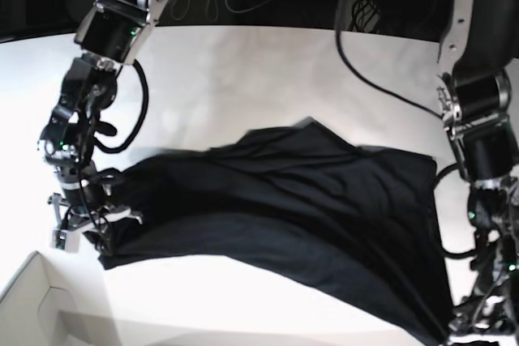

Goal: Layout the t-shirt on the table in an organized manner, then fold the t-shirt properly
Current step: 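Lay the shirt flat and open the right gripper, lifting it away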

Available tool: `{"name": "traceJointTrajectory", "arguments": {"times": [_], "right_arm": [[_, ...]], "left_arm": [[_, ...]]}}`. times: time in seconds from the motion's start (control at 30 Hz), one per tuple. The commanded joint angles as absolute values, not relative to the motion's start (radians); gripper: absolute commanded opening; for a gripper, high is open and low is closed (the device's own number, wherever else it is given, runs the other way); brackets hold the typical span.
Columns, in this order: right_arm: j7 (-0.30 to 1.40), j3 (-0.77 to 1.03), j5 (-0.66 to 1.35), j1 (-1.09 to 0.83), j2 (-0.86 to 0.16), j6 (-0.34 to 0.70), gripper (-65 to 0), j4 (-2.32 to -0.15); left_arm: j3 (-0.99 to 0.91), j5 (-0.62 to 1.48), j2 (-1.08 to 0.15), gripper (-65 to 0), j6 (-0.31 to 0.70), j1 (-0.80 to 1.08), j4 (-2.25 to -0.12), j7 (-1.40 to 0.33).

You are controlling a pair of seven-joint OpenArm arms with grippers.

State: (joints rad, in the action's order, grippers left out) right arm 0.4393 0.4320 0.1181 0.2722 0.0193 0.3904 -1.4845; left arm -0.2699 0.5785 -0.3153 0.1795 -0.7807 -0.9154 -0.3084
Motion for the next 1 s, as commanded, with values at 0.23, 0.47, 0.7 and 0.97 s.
{"name": "traceJointTrajectory", "arguments": {"times": [0.23,0.47,0.7,0.97], "right_arm": [[0.453,0.433,0.09,0.348,-0.116,0.432,-64.8,-1.181],[0.513,0.435,0.093,0.274,-0.153,0.522,-48.6,-1.265],[0.513,0.443,0.093,0.156,-0.093,0.521,-37.6,-1.498],[0.51,0.395,0.093,-0.005,0.101,0.524,-33.5,-1.664]], "left_arm": [[-0.005,0.595,-0.309,-54.2,0.186,-0.974,-0.452,-0.05],[0.041,0.599,-0.292,-40.1,0.186,-0.883,-0.496,-0.028],[-0.143,0.601,-0.325,-39.9,0.185,-0.61,-0.872,-0.239],[-0.495,0.595,-0.288,-39.8,0.186,-0.243,-1.244,-0.447]]}}
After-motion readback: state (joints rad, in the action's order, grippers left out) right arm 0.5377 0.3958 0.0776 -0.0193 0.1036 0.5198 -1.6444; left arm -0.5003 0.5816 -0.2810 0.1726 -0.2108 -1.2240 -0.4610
